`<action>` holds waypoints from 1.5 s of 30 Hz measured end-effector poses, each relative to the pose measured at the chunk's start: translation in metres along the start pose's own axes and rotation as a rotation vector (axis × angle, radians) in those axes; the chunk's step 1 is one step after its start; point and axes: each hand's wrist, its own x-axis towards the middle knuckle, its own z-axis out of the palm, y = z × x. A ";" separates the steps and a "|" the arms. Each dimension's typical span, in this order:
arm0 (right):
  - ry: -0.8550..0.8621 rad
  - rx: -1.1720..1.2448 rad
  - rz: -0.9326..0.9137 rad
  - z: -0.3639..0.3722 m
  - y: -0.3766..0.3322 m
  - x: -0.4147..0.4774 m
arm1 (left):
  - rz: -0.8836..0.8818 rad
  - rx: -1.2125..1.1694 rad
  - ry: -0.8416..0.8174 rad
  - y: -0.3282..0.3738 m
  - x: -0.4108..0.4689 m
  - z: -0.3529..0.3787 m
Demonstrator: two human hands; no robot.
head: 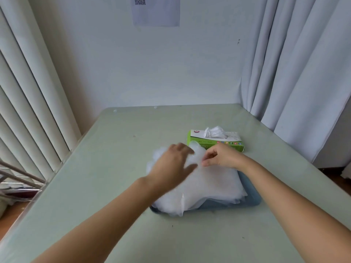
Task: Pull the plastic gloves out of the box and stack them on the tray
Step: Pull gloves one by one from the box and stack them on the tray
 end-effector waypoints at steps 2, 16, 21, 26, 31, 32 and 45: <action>0.024 -0.016 -0.041 0.001 0.005 0.001 | 0.139 -0.008 -0.133 0.019 -0.016 0.011; 0.298 -0.280 -0.420 0.034 0.009 -0.035 | 0.316 -0.163 -0.337 0.006 -0.031 0.043; -0.121 -0.492 -0.153 0.046 0.026 -0.050 | 0.202 -0.102 -0.457 -0.004 -0.036 0.030; -0.154 -0.570 -0.135 0.044 0.024 -0.054 | 0.086 0.496 -0.576 -0.013 -0.051 -0.027; -0.181 -0.587 -0.118 0.043 0.021 -0.055 | 0.198 0.503 -0.064 -0.004 -0.041 -0.018; -0.187 -0.596 -0.118 0.043 0.020 -0.055 | 0.163 0.381 -0.075 0.004 -0.032 -0.008; -0.240 -0.684 0.009 0.022 0.022 -0.073 | -0.104 0.166 -0.444 -0.012 0.001 0.070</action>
